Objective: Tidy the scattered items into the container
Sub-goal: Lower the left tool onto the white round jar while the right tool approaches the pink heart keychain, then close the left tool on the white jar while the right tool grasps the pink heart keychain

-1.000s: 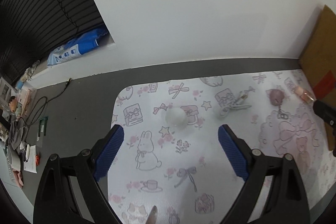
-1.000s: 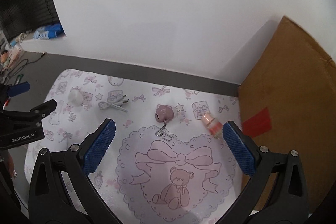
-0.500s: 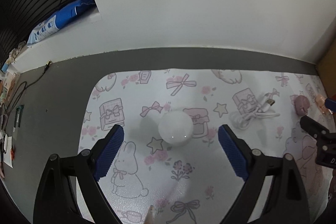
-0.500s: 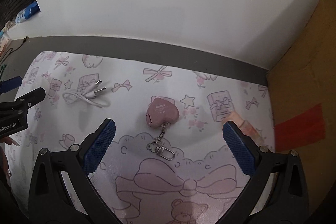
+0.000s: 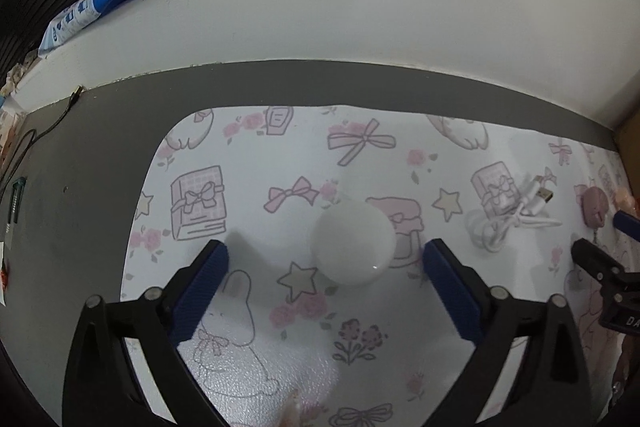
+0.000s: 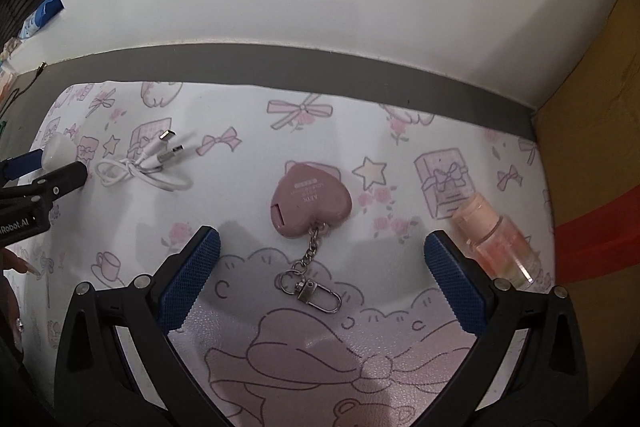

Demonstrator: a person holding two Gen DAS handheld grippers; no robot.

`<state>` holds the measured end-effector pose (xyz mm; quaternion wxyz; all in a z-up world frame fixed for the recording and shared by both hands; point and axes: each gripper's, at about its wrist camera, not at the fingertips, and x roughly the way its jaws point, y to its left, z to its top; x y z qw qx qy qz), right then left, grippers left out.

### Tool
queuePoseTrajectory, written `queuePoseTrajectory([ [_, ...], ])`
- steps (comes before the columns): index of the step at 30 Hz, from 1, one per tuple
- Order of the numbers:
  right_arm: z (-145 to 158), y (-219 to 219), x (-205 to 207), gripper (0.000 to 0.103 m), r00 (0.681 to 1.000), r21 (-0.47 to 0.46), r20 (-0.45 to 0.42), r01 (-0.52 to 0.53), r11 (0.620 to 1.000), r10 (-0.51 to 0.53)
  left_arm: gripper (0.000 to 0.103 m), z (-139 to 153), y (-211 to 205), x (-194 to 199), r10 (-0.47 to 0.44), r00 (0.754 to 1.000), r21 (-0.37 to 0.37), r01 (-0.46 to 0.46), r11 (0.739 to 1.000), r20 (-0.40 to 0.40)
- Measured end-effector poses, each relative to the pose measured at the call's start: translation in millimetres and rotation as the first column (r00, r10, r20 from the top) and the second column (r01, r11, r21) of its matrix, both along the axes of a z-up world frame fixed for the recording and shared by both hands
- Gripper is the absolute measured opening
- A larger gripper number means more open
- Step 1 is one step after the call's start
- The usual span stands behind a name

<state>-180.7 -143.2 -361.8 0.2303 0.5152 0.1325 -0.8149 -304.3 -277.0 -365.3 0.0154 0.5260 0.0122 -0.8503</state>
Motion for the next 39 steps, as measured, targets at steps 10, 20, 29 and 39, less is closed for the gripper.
queuePoseTrajectory([
  [10, 0, 3, 2, 0.103, 1.0, -0.01, 0.008, -0.006, 1.0, 0.007, 0.103, -1, 0, 2, -0.009, 1.0, -0.001, 0.009, 1.0, -0.02],
  [20, 3, 7, 6, 0.103, 1.0, -0.01, 0.008, -0.021, 1.0, 0.021, 0.087, 0, 9, 7, -0.031, 0.999, -0.002, 0.03, 1.0, -0.016],
  [29, 18, 8, 11, 0.038, 1.0, -0.007, -0.018, -0.025, 1.0, 0.025, 0.036, 8, 34, 16, -0.096, 0.995, -0.019, 0.095, 0.995, -0.021],
  [39, 23, 15, 16, 0.038, 1.0, -0.016, -0.01, -0.025, 1.0, 0.025, 0.035, 18, 27, 17, -0.101, 0.995, -0.019, 0.101, 0.995, -0.006],
])
